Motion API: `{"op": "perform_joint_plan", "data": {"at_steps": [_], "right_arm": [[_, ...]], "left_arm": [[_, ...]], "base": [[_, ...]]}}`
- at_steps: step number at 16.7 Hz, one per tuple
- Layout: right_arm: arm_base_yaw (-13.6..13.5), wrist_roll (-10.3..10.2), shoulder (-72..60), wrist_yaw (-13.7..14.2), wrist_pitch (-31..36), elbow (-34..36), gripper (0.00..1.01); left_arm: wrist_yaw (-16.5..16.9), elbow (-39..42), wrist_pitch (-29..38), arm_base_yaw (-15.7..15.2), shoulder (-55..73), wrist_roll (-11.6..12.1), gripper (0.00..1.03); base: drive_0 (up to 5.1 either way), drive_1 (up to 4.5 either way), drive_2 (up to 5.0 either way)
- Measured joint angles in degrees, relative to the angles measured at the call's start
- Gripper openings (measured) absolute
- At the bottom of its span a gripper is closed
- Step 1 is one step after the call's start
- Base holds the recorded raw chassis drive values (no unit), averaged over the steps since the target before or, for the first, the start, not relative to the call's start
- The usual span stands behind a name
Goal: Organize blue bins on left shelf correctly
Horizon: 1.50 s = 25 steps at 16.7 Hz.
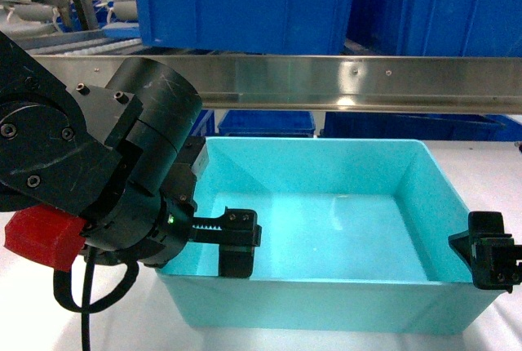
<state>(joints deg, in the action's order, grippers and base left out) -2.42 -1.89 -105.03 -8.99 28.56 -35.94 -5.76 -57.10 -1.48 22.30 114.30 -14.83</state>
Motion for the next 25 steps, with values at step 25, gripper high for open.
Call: {"op": "perform_joint_plan", "data": {"at_steps": [25], "right_arm": [[-1.57,0.02,-2.56,0.63,0.26,-2.05,0.91]], "left_arm": [[0.02,0.0,0.0,0.0,0.0,0.02,0.96]], "base": [[0.0,0.0,0.0]]}}
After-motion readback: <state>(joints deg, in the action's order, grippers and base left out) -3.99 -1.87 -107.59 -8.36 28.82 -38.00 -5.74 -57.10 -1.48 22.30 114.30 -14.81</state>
